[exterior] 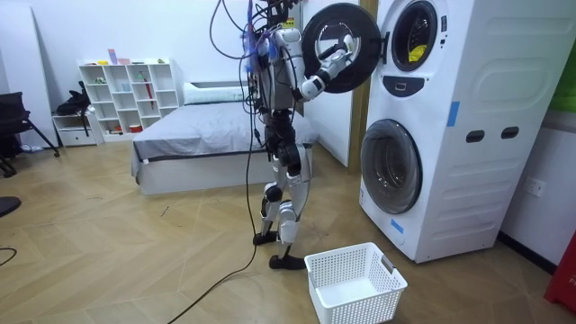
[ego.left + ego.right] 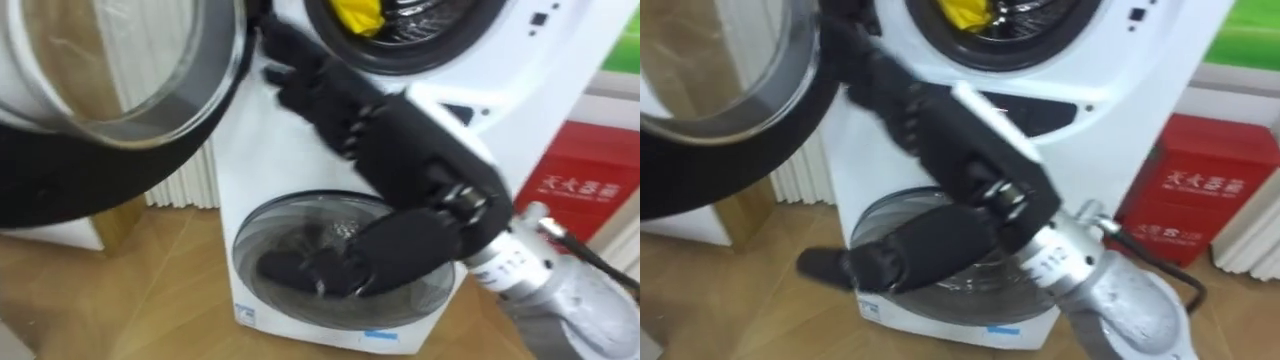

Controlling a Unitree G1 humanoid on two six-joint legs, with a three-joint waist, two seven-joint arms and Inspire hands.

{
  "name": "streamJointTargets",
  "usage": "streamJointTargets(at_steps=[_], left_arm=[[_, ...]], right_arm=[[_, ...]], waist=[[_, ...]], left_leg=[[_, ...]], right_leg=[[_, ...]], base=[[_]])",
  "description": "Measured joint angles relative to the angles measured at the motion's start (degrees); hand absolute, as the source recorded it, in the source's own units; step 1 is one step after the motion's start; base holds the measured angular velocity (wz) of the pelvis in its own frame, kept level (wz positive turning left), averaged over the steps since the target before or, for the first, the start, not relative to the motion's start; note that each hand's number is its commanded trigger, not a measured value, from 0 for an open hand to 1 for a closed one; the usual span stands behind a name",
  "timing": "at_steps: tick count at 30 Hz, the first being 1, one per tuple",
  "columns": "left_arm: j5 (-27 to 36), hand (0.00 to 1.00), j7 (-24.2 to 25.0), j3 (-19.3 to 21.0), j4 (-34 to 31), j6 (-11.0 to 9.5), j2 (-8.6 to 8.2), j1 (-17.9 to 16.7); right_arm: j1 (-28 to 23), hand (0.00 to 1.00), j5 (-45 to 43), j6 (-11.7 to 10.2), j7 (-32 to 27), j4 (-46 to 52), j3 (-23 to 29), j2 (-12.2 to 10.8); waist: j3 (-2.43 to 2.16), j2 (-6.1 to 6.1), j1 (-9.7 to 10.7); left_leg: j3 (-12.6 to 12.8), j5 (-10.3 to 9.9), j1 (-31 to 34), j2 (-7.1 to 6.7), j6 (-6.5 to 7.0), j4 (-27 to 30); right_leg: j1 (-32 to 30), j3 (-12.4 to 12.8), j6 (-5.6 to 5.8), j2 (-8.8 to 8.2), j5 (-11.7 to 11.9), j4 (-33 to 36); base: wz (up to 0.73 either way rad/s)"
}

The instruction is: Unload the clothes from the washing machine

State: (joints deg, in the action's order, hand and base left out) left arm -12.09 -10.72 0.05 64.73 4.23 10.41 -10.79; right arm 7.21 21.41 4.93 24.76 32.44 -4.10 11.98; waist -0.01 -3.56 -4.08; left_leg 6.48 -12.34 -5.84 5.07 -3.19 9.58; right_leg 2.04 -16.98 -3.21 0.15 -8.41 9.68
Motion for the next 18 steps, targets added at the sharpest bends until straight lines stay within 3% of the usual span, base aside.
streamJointTargets(at_steps=[4,18], left_arm=[[0.0,0.0,-0.3,2.1,-0.1,-0.5,-0.67,-0.4],[0.0,0.0,-0.3,2.0,-0.6,-0.4,-0.71,-1.3]], right_arm=[[0.0,0.0,-2.4,-0.4,-2.7,0.1,2.1,0.2],[0.0,0.0,-3.4,-0.4,-10.9,-0.4,3.3,0.5]], waist=[[-0.08,-0.03,0.5],[-0.07,-0.08,0.8]], left_leg=[[1.4,0.0,-0.5,0.06,0.0,0.0],[1.5,0.0,-1.1,0.06,0.0,0.0]], right_leg=[[0.3,0.6,0.01,0.23,0.0,0.0],[1.1,0.4,0.11,0.01,-0.1,-0.2]], base=[[-0.06],[0.01]])
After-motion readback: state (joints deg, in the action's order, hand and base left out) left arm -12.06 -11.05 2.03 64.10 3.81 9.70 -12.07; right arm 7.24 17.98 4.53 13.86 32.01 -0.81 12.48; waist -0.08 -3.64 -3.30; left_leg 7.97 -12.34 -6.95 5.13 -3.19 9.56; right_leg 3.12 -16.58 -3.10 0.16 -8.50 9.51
